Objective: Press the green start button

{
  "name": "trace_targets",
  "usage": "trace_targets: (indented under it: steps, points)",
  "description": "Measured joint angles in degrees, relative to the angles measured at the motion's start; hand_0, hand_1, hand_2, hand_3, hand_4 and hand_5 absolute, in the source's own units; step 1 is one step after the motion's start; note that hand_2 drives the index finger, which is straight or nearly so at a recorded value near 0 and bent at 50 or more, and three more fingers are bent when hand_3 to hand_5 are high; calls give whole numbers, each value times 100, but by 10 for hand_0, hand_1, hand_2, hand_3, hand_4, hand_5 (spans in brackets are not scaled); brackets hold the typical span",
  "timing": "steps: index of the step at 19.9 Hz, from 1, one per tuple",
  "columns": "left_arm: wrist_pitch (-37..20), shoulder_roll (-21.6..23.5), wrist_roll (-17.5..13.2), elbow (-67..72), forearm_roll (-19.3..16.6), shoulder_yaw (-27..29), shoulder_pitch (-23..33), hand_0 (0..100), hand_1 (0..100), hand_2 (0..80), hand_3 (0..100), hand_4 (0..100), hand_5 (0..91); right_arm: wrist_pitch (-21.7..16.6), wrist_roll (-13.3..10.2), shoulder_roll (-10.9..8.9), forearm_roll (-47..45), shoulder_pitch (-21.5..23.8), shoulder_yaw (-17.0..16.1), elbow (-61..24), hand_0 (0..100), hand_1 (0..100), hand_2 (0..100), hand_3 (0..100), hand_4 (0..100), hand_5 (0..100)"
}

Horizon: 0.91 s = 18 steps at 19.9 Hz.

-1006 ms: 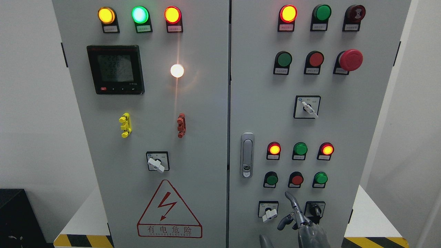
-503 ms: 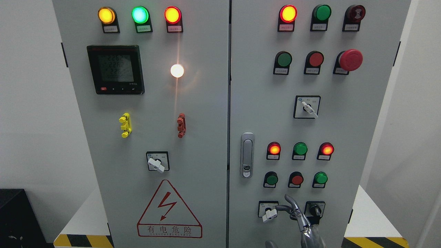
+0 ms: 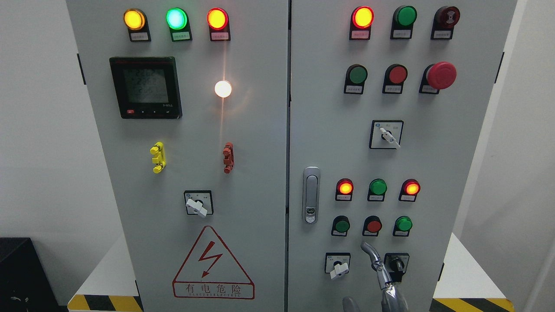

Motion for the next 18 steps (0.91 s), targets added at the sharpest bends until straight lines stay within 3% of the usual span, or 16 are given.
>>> trace_targets:
  steps: [8, 18]
  points:
    - [0, 1, 0, 0, 0, 0, 0, 120, 556, 0, 0, 0, 0, 378, 17, 0, -506, 102, 91, -220, 0, 120, 0, 0, 0, 0]
    - [0, 1, 0, 0, 0, 0, 0, 120, 556, 0, 0, 0, 0, 539, 41, 0, -1077, 222, 158, -441, 0, 62, 0, 0, 0, 0]
